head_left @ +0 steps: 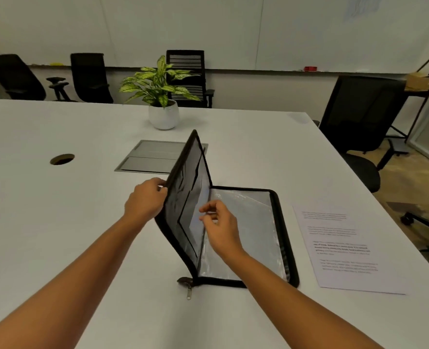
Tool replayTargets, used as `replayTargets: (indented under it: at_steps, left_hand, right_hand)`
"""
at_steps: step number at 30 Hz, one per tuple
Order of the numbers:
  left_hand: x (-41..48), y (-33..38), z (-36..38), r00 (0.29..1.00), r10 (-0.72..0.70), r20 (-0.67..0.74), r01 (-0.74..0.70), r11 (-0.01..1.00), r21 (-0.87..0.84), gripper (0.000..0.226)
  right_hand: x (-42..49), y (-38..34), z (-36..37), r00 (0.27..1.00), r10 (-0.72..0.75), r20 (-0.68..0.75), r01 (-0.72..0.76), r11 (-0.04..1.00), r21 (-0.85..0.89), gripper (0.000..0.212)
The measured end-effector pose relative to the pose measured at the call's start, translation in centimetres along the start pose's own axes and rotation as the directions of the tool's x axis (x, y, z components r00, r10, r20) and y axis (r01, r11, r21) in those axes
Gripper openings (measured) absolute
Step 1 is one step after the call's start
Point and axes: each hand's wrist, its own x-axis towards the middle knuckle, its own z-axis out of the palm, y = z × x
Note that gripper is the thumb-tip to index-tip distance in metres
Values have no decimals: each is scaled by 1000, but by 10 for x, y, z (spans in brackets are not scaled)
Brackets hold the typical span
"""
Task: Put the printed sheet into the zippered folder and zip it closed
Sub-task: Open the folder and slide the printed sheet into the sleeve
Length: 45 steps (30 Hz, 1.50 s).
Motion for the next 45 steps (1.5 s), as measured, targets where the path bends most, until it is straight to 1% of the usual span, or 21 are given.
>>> replayTargets:
  at_steps: [4, 5, 6, 8, 10, 12, 13, 15, 16, 18, 19, 21, 24, 26, 28, 31, 34, 37, 40, 45]
  left_hand:
    - [4, -35, 3, 990, -53, -128, 63, 996, 69, 36]
    - [3, -41, 6, 985, -43, -170, 65, 990, 126, 37]
    - [1, -46, 10, 979, -12, -202, 57, 974, 221, 39]
    - [-1, -54, 22, 974, 83, -211, 10, 914, 406, 45]
    - [-3, -61, 39, 977, 172, -126, -83, 851, 519, 52]
    - [-7, -70, 62, 977, 209, 38, -192, 790, 582, 58]
    - [-9, -75, 76, 972, 197, 125, -233, 775, 588, 61]
    - [-15, -87, 101, 949, 123, 289, -273, 777, 567, 66]
    - [-19, -94, 112, 928, 81, 363, -285, 783, 554, 69]
    - [-24, -105, 129, 883, 19, 470, -300, 792, 532, 72]
    - [-26, -109, 134, 865, -3, 501, -298, 801, 519, 74]
    - [-26, -114, 141, 843, -43, 537, -267, 833, 485, 76]
    - [-21, -116, 144, 813, -81, 576, -202, 889, 410, 74]
    - [-19, -117, 144, 800, -89, 594, -171, 914, 368, 72]
    - [-19, -119, 147, 797, -89, 597, -165, 920, 356, 74]
    - [-23, -123, 150, 802, -83, 592, -163, 923, 349, 83]
    - [-24, -126, 152, 803, -70, 592, -173, 923, 344, 91]
    - [-24, -128, 152, 799, -61, 599, -176, 928, 329, 93]
    - [-24, -130, 152, 796, -55, 602, -177, 931, 319, 93]
    - [-23, -133, 151, 796, -45, 603, -163, 944, 286, 90]
  right_hand:
    - [-3, 31, -7, 996, 81, 48, -68, 972, -225, 12]
    - [-4, 41, -12, 993, 103, 57, -83, 955, -284, 11]
    - [-4, 50, -17, 991, 122, 60, -94, 933, -349, 10]
    - [-5, 70, -34, 986, 160, 47, -114, 853, -509, 9]
    - [-8, 88, -54, 979, 201, 22, -136, 733, -666, 10]
    - [-11, 103, -76, 969, 247, 12, -148, 616, -774, 10]
    - [-13, 109, -86, 962, 273, 17, -141, 548, -824, 19]
    - [-18, 121, -107, 946, 321, 44, -82, 368, -926, 36]
    - [-21, 125, -117, 940, 336, 60, -42, 290, -956, 36]
    - [-26, 132, -133, 929, 356, 100, 24, 213, -977, 19]
    - [-28, 136, -139, 920, 373, 122, 47, 204, -978, 19]
    - [-30, 142, -148, 903, 395, 169, 97, 196, -976, 24]
    - [-26, 149, -156, 894, 401, 200, 115, 225, -968, 25]
    - [-22, 153, -158, 891, 400, 214, 131, 225, -965, 23]
    - [-20, 156, -159, 895, 387, 223, 149, 212, -966, 22]
    - [-17, 157, -163, 894, 379, 238, 190, 161, -969, 24]
    - [-11, 158, -167, 881, 363, 303, 277, 123, -953, 29]
    - [-2, 159, -173, 837, 371, 401, 387, 115, -915, 31]
    - [8, 158, -179, 774, 403, 488, 482, 123, -867, 33]
    - [22, 155, -186, 660, 463, 592, 639, 68, -766, 33]
